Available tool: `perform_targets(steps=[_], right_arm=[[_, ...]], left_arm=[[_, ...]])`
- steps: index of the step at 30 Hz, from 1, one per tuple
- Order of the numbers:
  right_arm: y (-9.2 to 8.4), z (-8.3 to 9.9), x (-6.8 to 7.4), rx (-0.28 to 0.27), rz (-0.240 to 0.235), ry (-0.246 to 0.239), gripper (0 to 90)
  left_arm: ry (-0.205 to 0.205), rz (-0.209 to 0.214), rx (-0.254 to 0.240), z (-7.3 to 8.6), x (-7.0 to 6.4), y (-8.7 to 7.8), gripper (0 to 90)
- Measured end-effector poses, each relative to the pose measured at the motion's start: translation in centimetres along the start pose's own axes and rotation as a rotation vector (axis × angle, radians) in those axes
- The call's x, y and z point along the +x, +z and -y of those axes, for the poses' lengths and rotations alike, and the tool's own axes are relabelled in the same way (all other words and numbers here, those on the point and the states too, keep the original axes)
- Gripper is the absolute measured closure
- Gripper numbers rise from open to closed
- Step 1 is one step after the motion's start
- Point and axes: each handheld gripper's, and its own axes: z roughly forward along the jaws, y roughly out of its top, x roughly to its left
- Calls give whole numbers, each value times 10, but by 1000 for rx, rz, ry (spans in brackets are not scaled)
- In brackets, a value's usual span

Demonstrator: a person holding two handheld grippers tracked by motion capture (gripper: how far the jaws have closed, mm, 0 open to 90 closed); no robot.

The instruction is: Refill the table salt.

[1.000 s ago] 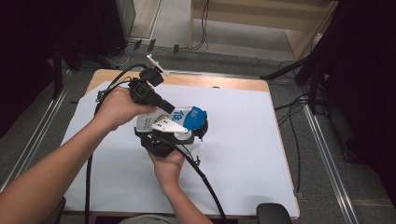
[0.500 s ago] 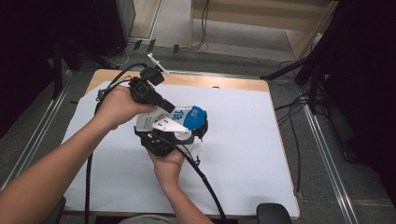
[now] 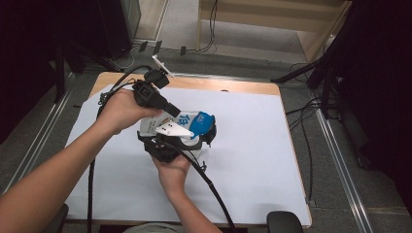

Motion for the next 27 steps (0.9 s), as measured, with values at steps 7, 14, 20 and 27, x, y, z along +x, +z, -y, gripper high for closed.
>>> perform_targets(steps=[7,14,20,27], right_arm=[[-1,1,0,5,-1,-12,792],[-1,1,1,1,-6,-4,791],[-1,1,2,-1,-14,0,791],[-1,1,2,1,-15,-3,792]], left_arm=[[-2,8,1,0,0,-3,896],[7,-18,10,-2,-2,0,897],[10,-18,12,-2,-2,1,887],[5,-7,3,0,-1,1,841]])
